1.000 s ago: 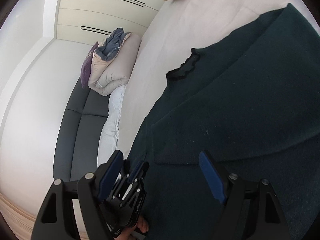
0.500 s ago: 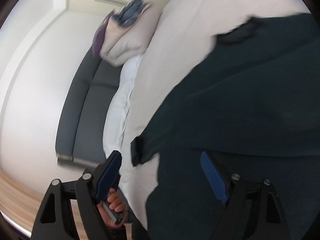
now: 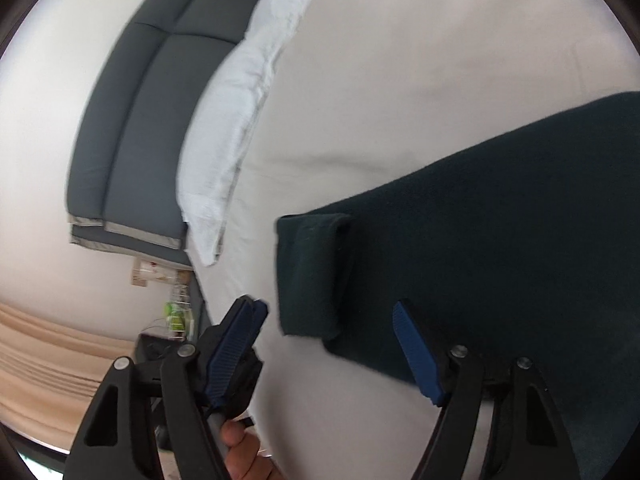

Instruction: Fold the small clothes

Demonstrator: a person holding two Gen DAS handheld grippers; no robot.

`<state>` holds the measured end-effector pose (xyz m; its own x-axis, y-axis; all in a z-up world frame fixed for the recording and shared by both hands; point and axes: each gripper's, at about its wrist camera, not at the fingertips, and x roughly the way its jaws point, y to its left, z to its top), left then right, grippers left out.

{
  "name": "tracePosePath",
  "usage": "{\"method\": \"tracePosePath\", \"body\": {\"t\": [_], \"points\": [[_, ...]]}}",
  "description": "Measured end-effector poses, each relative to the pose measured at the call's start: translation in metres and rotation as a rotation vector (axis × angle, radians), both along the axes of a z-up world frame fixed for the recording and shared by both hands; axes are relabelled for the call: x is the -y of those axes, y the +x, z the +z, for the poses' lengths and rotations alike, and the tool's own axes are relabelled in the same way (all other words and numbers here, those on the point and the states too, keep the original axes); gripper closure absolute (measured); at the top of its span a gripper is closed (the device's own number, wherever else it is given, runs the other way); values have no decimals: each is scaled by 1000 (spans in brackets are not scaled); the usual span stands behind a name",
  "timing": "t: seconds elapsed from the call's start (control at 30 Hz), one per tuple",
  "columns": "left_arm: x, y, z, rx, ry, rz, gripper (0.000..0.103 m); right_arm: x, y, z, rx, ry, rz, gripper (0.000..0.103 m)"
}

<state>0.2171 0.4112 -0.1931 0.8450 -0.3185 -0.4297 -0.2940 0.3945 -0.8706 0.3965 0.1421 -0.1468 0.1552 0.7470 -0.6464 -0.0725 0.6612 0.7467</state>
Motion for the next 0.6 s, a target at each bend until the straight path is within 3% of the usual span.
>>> {"method": "tracePosePath", "body": {"t": [0.13, 0.23, 0.33, 0.6], "points": [[5, 13, -3, 7, 10, -27, 93, -27, 10, -13, -5, 16, 45, 41], [8, 8, -6, 27, 8, -21, 93, -42, 13, -16, 3, -16, 97, 73], [9, 9, -8, 39, 36, -16, 93, -40, 9, -10, 45, -57, 105, 90], [36, 5, 17, 91, 79, -92, 93, 4, -5, 27, 179, -153, 26, 94]]}}
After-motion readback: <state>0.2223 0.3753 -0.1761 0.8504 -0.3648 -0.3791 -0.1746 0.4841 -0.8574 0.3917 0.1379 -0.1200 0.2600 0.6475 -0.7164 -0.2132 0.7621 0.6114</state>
